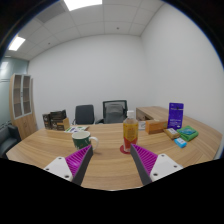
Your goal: Pour water
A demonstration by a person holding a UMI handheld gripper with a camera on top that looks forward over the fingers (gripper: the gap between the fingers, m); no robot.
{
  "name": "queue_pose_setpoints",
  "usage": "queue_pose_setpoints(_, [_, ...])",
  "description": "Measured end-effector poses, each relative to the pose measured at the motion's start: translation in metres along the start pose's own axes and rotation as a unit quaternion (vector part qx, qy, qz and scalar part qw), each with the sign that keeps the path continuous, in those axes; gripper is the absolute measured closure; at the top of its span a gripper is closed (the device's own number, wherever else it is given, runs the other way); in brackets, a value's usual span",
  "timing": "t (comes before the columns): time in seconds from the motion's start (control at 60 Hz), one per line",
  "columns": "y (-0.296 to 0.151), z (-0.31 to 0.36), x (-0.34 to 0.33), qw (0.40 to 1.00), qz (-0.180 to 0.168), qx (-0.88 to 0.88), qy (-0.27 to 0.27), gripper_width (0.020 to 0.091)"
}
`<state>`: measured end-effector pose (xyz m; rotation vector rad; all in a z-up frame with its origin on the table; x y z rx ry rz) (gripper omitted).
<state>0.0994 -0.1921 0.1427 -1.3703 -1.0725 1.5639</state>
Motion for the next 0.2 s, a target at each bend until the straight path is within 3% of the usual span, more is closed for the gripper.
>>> queue_pose_setpoints(0.2, [0.020,0.015,-0.043,0.999,-0.008,0.007,-0.032,0.0265])
Point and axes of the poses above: the point between the fingertips, and its own axes, seen from behind it with the camera up: z to the left, y down, x forward, the way the camera looks, the point moved 7 cm from there along -x, backward, against the way the camera looks, and after that the axes turned 9 degrees about z, right-handed, at the moved point
